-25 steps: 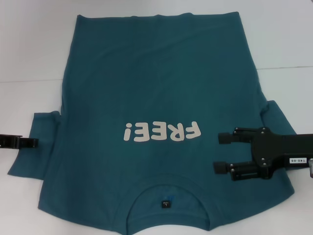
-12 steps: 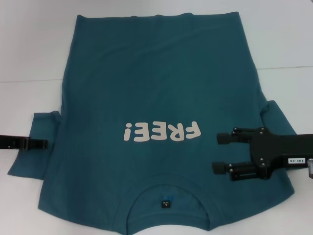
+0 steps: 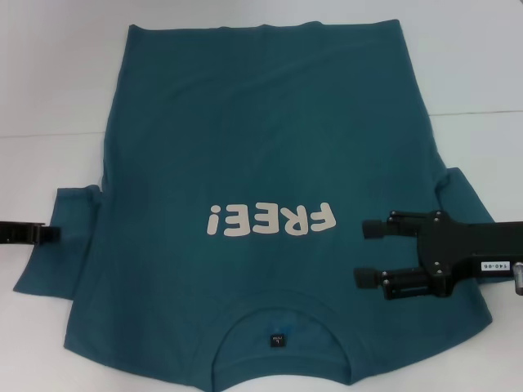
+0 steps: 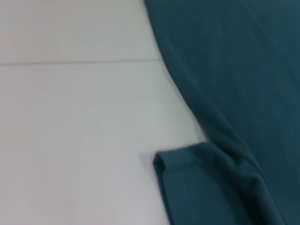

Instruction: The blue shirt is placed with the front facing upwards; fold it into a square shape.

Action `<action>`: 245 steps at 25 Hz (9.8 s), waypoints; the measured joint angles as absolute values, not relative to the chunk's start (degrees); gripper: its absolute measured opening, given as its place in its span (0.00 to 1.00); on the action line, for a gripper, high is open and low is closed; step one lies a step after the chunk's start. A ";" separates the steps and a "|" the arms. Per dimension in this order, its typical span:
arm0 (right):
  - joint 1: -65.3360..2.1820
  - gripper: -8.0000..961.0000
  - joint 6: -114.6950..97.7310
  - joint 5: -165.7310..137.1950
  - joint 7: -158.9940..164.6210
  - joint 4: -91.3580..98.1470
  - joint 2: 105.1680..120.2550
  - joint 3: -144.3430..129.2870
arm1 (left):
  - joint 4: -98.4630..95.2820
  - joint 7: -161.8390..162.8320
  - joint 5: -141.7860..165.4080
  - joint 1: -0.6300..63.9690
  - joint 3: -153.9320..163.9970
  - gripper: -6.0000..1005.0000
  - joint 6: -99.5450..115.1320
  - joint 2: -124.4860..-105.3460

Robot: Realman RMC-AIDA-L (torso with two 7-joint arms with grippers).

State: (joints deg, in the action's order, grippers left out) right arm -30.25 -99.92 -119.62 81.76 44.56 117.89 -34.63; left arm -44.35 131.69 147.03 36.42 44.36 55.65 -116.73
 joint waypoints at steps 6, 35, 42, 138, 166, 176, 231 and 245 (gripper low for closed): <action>-30.24 0.94 -99.68 -119.61 82.51 44.56 117.74 -34.69 | -45.71 132.86 147.10 35.91 44.72 0.36 56.23 -117.42; -30.23 0.94 -99.67 -119.80 82.53 44.56 117.95 -34.71 | -42.72 133.66 149.77 37.57 44.91 0.61 56.53 -117.28; -30.36 0.94 -99.67 -119.79 82.53 44.56 117.95 -34.71 | -43.01 133.35 149.77 37.70 44.91 0.21 56.12 -116.99; -30.40 0.94 -99.61 -125.27 82.18 44.29 118.17 -35.00 | -56.82 153.86 158.53 47.53 55.94 0.04 77.41 -124.17; -30.62 0.93 -100.66 -115.92 132.72 58.50 111.02 -28.33 | -49.97 84.39 95.35 25.07 51.06 0.91 81.87 -123.33; -38.31 0.93 -97.02 -149.94 148.91 65.42 110.78 -28.75 | -43.83 79.52 97.30 25.45 51.00 0.91 81.07 -122.39; -38.91 0.92 -71.17 -155.07 146.49 37.62 108.32 -28.92 | -39.81 79.85 106.56 28.40 52.47 0.91 77.96 -122.39; -39.24 0.92 -69.64 -155.12 145.95 35.78 108.45 -28.91 | -39.49 79.90 106.64 28.39 52.47 0.91 77.97 -122.43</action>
